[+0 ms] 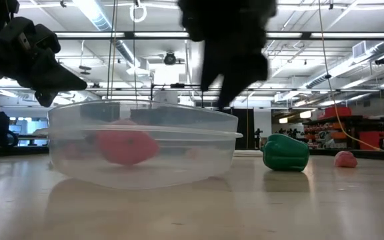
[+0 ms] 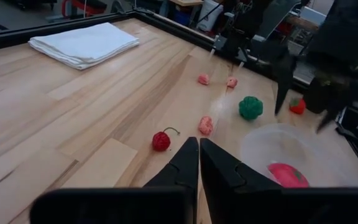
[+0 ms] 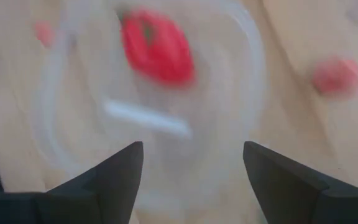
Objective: Pick and placing Produce into tupperware
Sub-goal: Put the green bell pepper into the transparent bin
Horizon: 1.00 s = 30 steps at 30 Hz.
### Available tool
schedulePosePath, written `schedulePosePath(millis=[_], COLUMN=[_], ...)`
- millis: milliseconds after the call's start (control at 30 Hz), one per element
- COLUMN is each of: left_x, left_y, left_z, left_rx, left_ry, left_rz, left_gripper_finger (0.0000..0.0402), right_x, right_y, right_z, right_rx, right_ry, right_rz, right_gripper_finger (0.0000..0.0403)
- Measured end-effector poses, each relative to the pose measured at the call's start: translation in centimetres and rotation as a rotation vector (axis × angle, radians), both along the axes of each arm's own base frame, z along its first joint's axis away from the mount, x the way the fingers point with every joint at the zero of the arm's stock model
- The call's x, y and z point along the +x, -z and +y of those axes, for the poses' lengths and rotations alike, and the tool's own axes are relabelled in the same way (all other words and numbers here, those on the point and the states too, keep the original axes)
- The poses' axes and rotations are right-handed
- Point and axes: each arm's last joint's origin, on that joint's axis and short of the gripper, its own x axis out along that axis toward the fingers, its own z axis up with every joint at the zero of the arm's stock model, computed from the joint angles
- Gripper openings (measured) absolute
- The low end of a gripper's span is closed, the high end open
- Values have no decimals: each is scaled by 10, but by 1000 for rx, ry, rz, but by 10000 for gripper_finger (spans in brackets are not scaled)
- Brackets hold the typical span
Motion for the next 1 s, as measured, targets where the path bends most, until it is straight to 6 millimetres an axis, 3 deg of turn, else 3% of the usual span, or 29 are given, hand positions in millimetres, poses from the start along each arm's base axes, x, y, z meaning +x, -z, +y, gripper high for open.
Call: schedulePosePath(millis=[167, 300, 500, 700, 1000], left_x=[1, 1, 2, 3, 3], left_y=[1, 2, 4, 5, 5], left_z=[0, 0, -1, -1, -1], left_rx=[3, 5, 10, 4, -8], left_ry=[0, 0, -1, -2, -6], left_rz=[13, 21, 44, 51, 48], left_gripper_finger=[12, 17, 24, 17, 18], right_x=[-34, -44, -40, -36, -34], right_y=[-22, -26, 2, 35, 42], right_z=[-3, 4, 16, 12, 0], right_rx=[-59, -167, -223, -241, -239], right_ry=[74, 56, 4, 61, 118], right_rz=[164, 177, 245, 334, 350], right_gripper_finger=[286, 286, 287, 287, 287])
